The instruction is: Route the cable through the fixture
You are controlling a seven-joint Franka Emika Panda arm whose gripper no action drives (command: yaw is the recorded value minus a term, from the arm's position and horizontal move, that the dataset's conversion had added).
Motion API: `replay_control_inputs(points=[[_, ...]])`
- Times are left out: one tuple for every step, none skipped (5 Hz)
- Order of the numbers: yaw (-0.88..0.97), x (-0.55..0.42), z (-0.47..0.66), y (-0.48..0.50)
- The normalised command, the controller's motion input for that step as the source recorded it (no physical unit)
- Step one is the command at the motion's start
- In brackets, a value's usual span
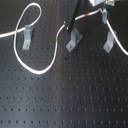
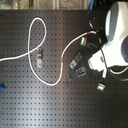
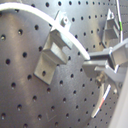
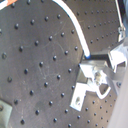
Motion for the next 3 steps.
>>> replay_control_inputs(points=[[0.00,0.001,0.05,0.001],[-0.08,-0.083,0.26,-0.124],[-0.11,-0.120,0.20,-0.093]])
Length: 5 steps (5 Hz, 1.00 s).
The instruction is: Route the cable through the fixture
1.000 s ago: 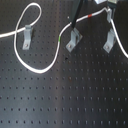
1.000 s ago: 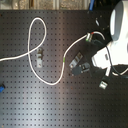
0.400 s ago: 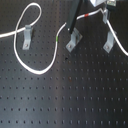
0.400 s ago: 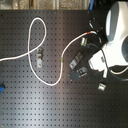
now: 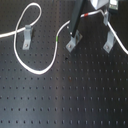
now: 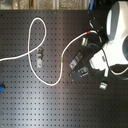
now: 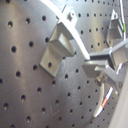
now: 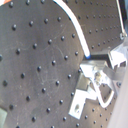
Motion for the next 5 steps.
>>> replay_control_inputs(points=[[-0.17,-0.126,0.15,-0.075],[-0.20,-0.194,0.15,-0.084],[0.00,-0.308,0.00,0.153],[0.12,-0.032,-0.01,0.464],[0.00,0.097,0.27,0.315]])
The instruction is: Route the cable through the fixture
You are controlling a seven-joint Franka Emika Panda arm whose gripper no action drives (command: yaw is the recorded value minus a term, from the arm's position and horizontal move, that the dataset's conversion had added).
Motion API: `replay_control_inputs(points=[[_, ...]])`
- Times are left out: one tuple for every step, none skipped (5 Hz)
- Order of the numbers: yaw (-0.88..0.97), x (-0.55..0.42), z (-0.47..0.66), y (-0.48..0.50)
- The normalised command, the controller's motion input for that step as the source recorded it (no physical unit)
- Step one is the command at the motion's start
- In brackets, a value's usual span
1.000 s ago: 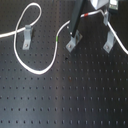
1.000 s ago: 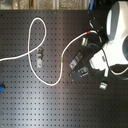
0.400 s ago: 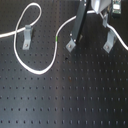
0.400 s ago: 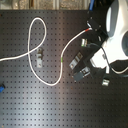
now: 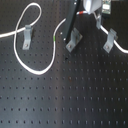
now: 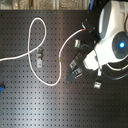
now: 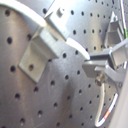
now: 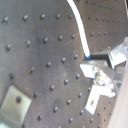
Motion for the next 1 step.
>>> replay_control_inputs(points=[[0.00,-0.007,0.00,0.011]])
